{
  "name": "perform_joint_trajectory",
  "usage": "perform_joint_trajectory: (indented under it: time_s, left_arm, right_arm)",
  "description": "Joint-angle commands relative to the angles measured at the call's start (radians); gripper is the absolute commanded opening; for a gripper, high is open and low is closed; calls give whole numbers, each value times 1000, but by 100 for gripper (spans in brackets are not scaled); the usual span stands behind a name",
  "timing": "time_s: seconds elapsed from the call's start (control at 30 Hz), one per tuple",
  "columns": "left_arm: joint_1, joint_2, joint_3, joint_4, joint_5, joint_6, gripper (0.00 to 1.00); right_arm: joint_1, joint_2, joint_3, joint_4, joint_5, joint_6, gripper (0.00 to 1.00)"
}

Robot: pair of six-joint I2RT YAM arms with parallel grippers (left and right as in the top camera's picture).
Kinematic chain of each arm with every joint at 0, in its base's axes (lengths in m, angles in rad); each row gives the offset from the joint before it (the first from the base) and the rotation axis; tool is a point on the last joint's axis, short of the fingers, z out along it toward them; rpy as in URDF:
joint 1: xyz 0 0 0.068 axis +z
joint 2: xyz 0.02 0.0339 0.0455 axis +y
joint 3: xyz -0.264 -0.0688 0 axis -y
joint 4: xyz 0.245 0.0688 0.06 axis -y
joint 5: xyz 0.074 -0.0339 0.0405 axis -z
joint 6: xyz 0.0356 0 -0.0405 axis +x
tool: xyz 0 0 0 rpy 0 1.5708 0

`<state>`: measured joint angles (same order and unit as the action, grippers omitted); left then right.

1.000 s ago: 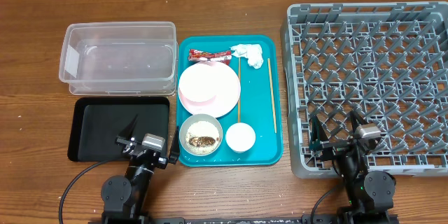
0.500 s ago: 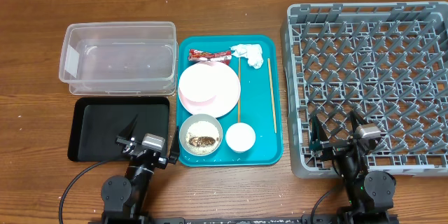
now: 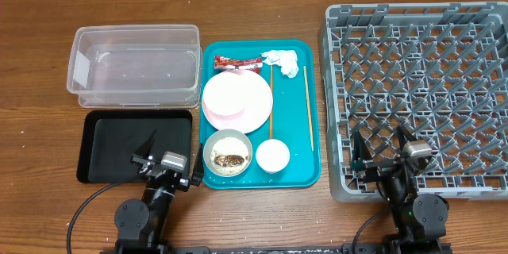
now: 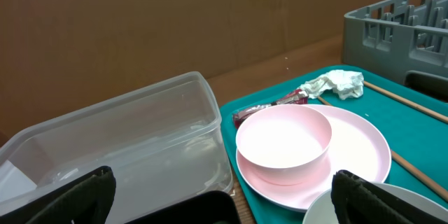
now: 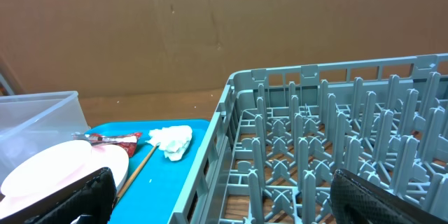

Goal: Sort waste into correct bins and load items into the dishwasher

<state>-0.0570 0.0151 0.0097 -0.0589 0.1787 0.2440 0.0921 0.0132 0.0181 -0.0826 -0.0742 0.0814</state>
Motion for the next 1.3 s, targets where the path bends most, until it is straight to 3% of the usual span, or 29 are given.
perform_joint_trajectory:
  time_s: [0.0, 0.17, 0.27, 0.37, 0.43, 0.63, 0.77, 0.83, 1.03, 1.27]
  left_arm:
    - [6, -9, -5, 14, -2, 14, 100]
    - [6, -10, -5, 27, 54, 7, 100]
    - [5, -9, -4, 26, 329, -138, 100]
    - [4, -10, -4, 124, 546, -163, 100]
    - [4, -10, -4, 175, 605, -187, 100]
    - [4, -10, -4, 256, 668, -282, 100]
    - [4, -10, 21, 334, 618, -486, 100]
    - [4, -8, 63, 323, 586, -534, 100]
    - [5, 115, 349, 63, 511, -506, 100]
    - [4, 558, 836, -460, 584, -498, 100]
  right_arm:
    - [-1, -6, -10, 6, -3, 0, 100]
    - [0, -6, -10, 14, -105, 16, 100]
    - [0, -5, -10, 17, -141, 61, 100]
    - [0, -5, -10, 31, -169, 76, 100]
    - [0, -5, 5, 48, -212, 76, 100]
    - [0, -5, 117, 19, -272, 112, 100]
    - [0, 14, 259, -167, -272, 129, 100]
    - [0, 51, 346, -282, -271, 129, 100]
    - [0, 277, 612, -574, -271, 128, 100]
    - [0, 585, 931, -775, -293, 129, 100]
